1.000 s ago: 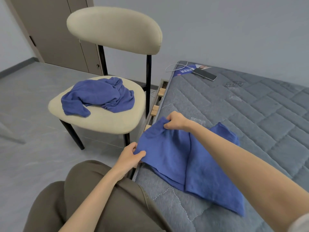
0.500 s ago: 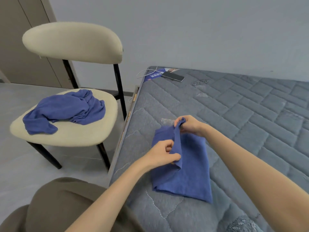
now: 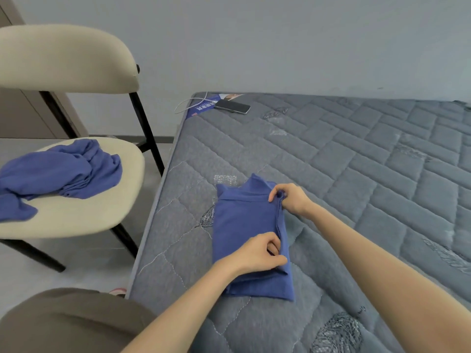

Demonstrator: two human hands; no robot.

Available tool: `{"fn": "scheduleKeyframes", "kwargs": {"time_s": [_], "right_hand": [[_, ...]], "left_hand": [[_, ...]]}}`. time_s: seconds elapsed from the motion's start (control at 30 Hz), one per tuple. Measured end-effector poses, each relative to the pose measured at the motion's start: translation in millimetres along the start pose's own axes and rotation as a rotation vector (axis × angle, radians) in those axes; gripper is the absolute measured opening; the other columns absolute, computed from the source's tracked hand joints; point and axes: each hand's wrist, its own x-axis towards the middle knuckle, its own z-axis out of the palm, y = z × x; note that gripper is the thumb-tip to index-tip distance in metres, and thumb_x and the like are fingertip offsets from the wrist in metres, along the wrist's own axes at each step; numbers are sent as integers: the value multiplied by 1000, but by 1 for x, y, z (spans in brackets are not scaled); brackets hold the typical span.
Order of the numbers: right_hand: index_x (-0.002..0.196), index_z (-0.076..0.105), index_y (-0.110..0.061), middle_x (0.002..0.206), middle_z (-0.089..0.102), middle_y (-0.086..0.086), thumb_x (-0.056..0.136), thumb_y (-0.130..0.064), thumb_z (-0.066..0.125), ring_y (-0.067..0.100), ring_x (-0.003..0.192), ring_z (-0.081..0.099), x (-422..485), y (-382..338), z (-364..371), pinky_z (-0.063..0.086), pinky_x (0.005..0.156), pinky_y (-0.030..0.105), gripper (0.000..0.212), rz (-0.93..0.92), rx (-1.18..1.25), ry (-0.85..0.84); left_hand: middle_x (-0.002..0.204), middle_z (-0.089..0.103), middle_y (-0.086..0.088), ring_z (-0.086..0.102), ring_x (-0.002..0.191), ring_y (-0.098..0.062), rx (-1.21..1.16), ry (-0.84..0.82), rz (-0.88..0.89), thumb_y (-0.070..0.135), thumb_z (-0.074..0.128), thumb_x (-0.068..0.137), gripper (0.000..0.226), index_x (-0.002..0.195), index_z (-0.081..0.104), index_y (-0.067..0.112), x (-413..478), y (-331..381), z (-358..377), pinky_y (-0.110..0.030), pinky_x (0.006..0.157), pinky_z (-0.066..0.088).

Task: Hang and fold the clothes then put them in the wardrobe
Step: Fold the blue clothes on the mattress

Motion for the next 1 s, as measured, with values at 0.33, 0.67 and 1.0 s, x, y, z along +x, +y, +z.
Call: {"fn": "scheduleKeyframes", "kwargs": {"time_s": [0.33,0.67,1.0], "right_hand": [[122,58,-16,132,49,12,86,4,41,32,118,40,-34,-9,34,32,94,33,44,32,-29,426],[152,9,-30,160,-11,2,103,-38,27,30,147,-5,-65,5,103,9,119,46,53,64,-357,318],[153,3,-24,150,27,17,99,-47,32,32,123,38,-65,4,101,32,101,40,65,244,-265,487]], "left_hand": [[87,67,9,55,69,-4,19,538,95,14,58,89,14,90,65,25,-21,-14,-41,-22,71,42],[158,-17,3,-17,145,-18,757,424,-152,37,17,103,56,150,-9,22,2,-53,-27,-44,118,-3],[156,9,-13,11,141,-30,206,737,-213,40,38,99,65,152,7,19,-1,-56,-25,-41,114,14]]}}
